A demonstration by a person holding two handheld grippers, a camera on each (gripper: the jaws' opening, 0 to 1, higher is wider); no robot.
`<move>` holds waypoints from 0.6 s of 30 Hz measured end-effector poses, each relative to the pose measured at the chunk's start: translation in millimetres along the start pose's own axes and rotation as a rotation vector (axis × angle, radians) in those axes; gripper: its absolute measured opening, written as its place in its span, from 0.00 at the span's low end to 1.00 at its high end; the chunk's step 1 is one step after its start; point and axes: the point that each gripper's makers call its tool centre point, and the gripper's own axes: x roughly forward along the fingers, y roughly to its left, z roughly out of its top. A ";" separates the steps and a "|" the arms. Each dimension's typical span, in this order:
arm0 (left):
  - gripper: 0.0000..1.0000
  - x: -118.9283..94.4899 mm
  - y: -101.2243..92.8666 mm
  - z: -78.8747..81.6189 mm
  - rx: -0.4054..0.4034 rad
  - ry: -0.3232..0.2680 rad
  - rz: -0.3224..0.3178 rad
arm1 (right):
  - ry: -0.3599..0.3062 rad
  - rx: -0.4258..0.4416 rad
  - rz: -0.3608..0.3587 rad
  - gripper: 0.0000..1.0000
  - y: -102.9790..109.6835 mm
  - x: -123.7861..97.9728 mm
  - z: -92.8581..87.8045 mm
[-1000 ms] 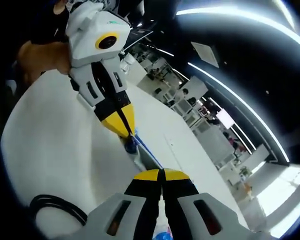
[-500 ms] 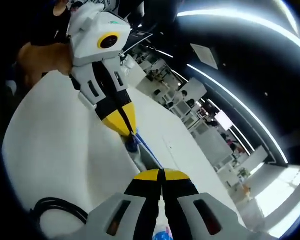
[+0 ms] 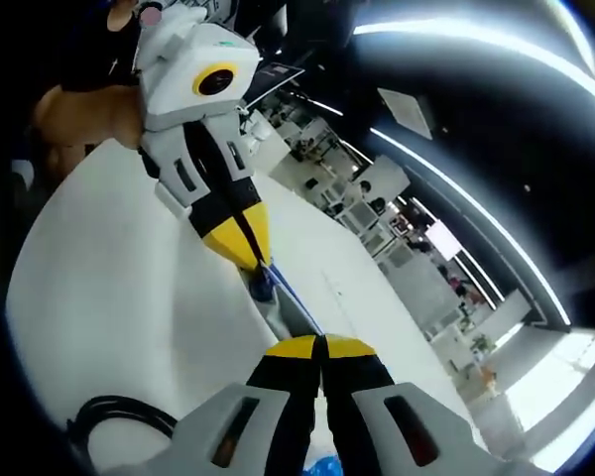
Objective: Arrange the tabletop items into an orderly group along one side of the table until the central work area is clear of visible clutter.
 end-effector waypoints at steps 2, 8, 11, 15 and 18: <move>0.00 0.5 -5.3 -6.8 -0.006 0.007 -0.002 | 0.006 0.007 0.008 0.00 7.8 1.3 -3.6; 0.00 1.4 -22.9 -22.9 -0.009 0.033 -0.024 | 0.028 0.018 0.035 0.00 35.2 4.1 -14.7; 0.00 1.8 -28.4 -26.9 0.000 0.044 -0.030 | 0.035 0.027 0.047 0.00 43.8 4.4 -20.0; 0.00 -0.4 -36.1 -29.5 0.009 0.053 -0.030 | 0.035 0.042 0.056 0.00 53.6 2.0 -23.1; 0.00 -0.4 -40.3 -33.4 0.014 0.062 -0.035 | 0.038 0.056 0.070 0.00 62.6 2.4 -28.2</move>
